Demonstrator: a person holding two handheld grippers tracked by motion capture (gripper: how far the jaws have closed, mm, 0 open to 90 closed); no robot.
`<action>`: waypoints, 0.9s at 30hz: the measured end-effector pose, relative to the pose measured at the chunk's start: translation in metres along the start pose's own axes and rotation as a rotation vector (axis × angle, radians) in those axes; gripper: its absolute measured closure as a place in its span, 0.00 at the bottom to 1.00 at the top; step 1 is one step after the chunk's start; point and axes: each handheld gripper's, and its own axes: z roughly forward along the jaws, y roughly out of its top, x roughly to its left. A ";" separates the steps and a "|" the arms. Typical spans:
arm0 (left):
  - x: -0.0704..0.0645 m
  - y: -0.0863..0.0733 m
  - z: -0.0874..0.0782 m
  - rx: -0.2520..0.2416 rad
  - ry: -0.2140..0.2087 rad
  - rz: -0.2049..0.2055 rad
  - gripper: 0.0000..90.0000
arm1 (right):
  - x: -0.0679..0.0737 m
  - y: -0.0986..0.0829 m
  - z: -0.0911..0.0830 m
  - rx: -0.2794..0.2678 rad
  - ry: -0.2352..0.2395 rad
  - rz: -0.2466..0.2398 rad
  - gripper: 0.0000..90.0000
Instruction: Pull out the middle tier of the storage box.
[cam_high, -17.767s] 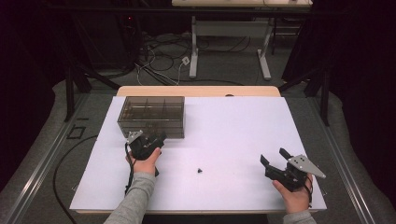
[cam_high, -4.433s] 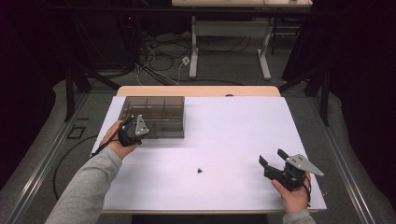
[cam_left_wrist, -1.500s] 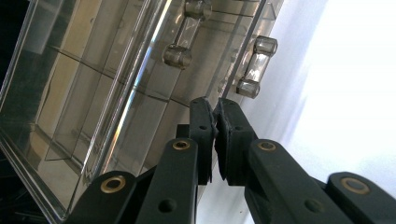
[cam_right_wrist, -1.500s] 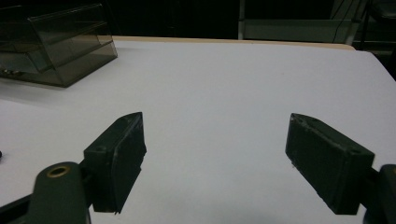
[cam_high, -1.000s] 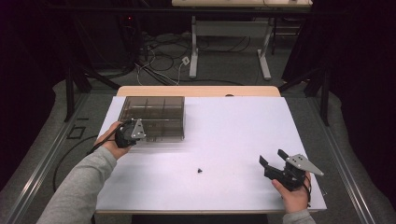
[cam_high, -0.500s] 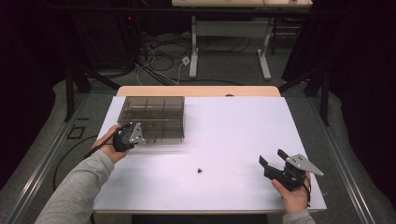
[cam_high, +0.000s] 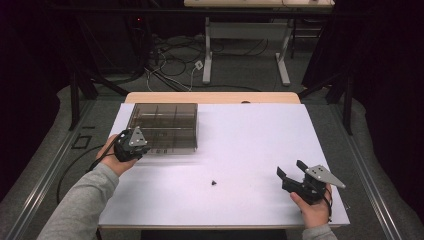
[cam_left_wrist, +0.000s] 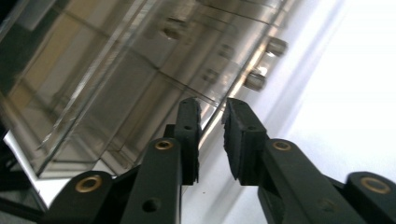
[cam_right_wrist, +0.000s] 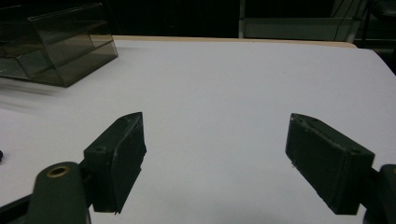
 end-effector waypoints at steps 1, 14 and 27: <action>0.001 0.000 0.000 -0.014 0.007 -0.029 0.80 | 0.000 0.000 0.000 -0.006 -0.001 0.001 0.22; 0.004 0.004 0.010 -0.074 0.000 -0.426 0.70 | -0.001 0.000 0.000 -0.006 0.002 0.011 0.22; 0.005 0.008 0.024 -0.062 0.034 -0.613 0.71 | -0.002 0.000 -0.001 -0.001 0.002 0.006 0.22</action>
